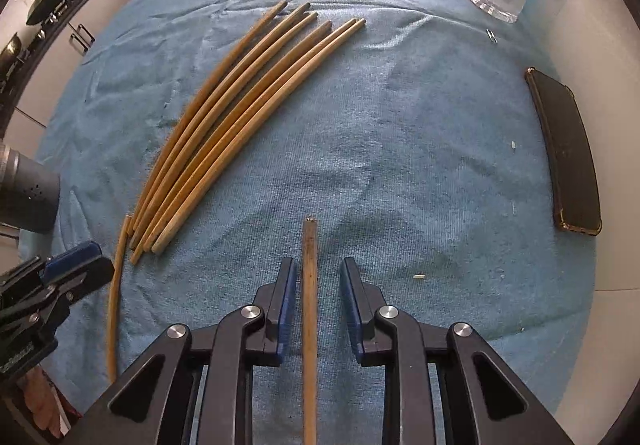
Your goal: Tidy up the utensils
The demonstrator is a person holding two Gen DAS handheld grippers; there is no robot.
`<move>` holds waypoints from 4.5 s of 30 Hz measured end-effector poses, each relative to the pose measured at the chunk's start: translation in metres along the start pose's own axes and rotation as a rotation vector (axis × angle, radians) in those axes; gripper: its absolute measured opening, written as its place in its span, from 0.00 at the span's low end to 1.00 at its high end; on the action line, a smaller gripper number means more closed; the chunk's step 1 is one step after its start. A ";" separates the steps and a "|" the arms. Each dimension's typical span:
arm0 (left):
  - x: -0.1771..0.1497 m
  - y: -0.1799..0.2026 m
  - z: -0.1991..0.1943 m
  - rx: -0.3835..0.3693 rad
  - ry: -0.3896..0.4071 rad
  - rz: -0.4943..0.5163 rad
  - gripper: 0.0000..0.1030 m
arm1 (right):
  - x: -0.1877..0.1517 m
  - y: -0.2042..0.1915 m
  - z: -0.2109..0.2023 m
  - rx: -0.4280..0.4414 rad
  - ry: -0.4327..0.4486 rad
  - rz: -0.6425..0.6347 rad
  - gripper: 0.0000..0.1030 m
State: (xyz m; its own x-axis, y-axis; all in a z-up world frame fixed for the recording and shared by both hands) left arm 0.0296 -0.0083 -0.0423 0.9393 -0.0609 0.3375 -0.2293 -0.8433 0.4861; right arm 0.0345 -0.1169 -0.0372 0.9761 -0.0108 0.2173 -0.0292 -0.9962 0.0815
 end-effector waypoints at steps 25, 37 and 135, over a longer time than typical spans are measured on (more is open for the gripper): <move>-0.003 0.020 -0.034 0.080 0.120 0.166 0.05 | -0.009 -0.018 -0.031 0.049 0.140 -0.024 0.07; -0.037 0.055 -0.144 0.010 0.420 0.233 0.05 | -0.045 -0.014 -0.137 0.130 0.485 0.056 0.07; 0.052 0.020 0.030 -0.045 0.198 0.096 0.11 | 0.050 -0.013 0.005 0.285 0.343 0.196 0.30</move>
State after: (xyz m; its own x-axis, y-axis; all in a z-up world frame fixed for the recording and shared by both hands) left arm 0.0815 -0.0445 -0.0389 0.8453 -0.0302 0.5335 -0.3308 -0.8136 0.4782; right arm 0.0846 -0.1049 -0.0324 0.8294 -0.2198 0.5136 -0.0988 -0.9626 -0.2523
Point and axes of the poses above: each gripper's, at about its wrist camera, not at the fingertips, and z roughly the way its jaws point, y to its right, x to its top, the point moved 7 cm from there along z, roughly the way its jaws point, and after that the axes turned 10 degrees about -x, right-handed, at the moved point
